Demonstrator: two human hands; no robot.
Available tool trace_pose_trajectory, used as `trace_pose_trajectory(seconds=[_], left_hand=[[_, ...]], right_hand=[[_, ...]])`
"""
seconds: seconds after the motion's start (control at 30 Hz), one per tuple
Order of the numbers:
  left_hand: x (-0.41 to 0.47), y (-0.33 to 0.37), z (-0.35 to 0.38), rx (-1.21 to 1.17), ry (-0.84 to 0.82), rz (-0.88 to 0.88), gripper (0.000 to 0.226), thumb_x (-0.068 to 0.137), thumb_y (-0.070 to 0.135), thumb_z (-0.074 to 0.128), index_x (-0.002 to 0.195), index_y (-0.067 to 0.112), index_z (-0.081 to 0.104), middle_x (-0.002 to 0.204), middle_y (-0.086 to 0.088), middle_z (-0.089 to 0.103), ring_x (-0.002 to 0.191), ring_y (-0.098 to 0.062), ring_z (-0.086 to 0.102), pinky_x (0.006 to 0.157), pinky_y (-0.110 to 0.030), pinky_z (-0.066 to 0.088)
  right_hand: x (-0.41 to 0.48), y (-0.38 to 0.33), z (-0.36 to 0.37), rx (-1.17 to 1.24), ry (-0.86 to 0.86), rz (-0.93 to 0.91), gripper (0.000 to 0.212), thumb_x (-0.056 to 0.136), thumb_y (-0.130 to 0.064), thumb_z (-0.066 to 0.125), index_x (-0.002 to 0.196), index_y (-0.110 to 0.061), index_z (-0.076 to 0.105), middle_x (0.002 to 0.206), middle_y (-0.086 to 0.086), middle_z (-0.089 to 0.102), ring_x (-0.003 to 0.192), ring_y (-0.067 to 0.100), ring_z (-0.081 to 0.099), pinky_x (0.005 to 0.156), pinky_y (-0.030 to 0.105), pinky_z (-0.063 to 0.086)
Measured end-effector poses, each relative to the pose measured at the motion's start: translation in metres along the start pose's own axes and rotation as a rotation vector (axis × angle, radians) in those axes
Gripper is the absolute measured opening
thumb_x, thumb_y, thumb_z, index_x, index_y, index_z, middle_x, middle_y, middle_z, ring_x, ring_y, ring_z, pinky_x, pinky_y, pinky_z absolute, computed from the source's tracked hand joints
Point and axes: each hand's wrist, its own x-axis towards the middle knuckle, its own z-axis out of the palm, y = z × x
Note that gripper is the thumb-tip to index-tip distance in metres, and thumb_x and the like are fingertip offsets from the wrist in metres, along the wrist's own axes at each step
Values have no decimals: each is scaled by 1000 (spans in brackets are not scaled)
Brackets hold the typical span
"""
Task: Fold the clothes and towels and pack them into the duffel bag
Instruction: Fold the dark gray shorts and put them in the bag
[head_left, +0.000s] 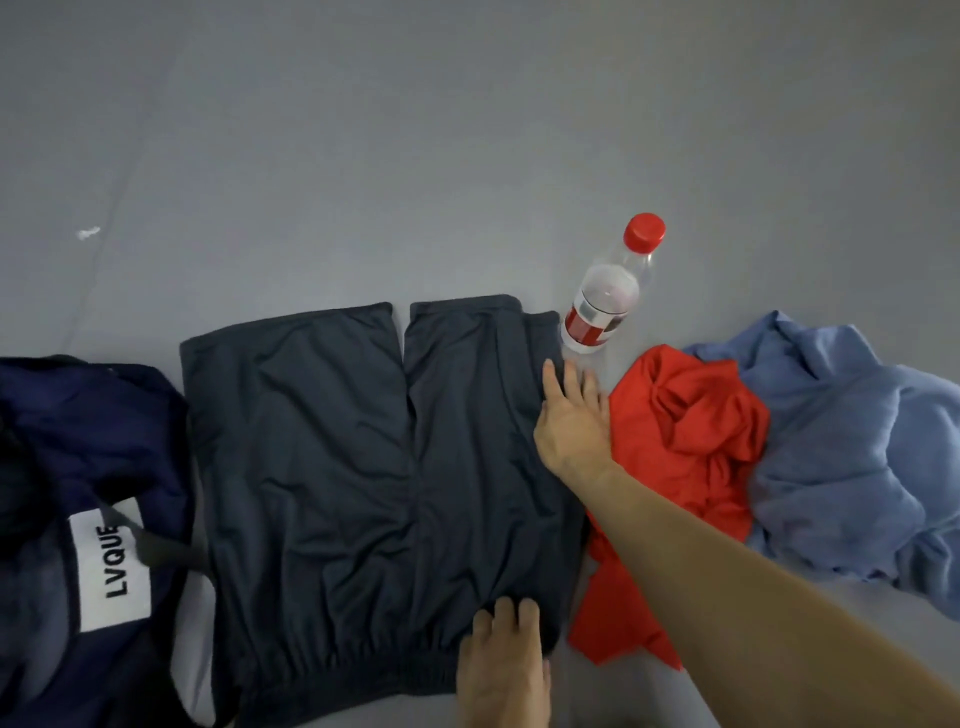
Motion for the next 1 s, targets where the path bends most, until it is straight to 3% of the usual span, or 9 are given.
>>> trace_pose_trajectory(seconds=[0.1,0.23,0.43,0.57,0.7,0.77,0.83,0.9,1.0], left_hand=[[-1,1,4,-59,21,-38,67,96,27,57,151,26,20,155,0,27,139,-28,30,111,-40,33],[-15,-13,-8,-243,61,-41,61,98,18,50,151,26,22,151,3,31,137,-23,36,114,-36,33],[-74,-64,-23,-753,330,-189,57,99,19,49,153,26,32,154,9,37,143,-12,36,113,-18,27],[-105,-120,-33,-1080,462,-281,36,94,5,46,123,25,48,121,10,56,113,-19,56,93,-20,42],[-119,-173,-24,-1325,641,-354,41,93,-3,46,107,35,52,98,19,63,81,3,60,67,-9,45],[-117,-194,-15,-1323,666,-405,39,92,-4,46,109,31,52,93,7,61,72,-1,59,57,-9,43],[-112,-209,-6,-1250,663,-463,40,91,-3,50,122,21,50,104,1,58,84,-9,59,65,-12,45],[-109,-217,2,-1017,730,-487,47,87,0,60,128,18,50,116,0,53,93,-17,58,76,-24,45],[-105,-221,3,-565,927,-178,52,76,4,66,121,25,54,115,7,50,92,-14,55,76,-26,44]], right_hand=[[-2,-6,-2,12,3,-16,69,96,-17,42,159,-18,13,166,5,7,152,32,0,122,51,6],[1,-15,-16,172,74,-38,55,96,-8,41,151,-3,34,157,12,33,143,31,29,118,46,25],[-9,-87,-49,620,51,51,53,102,-12,35,155,-15,33,162,0,28,148,20,27,115,20,14],[-18,-189,-45,667,3,-82,50,102,-13,38,152,-15,39,157,3,39,143,21,36,117,24,23],[-38,-288,-19,664,-107,-255,51,101,-15,35,152,-18,39,160,0,35,142,22,38,118,31,27],[-50,-321,-6,589,-213,-392,55,102,-15,34,157,-19,28,165,-2,19,146,19,29,119,25,23],[-60,-335,6,506,-344,-491,60,103,-15,34,159,-26,18,167,-2,5,149,18,21,114,21,23],[-70,-323,13,441,-414,-529,58,104,-18,35,158,-30,21,167,0,9,151,19,19,119,26,20],[-101,-255,19,188,-391,-650,51,104,-28,41,154,-27,35,163,-1,27,146,21,31,120,34,25]])
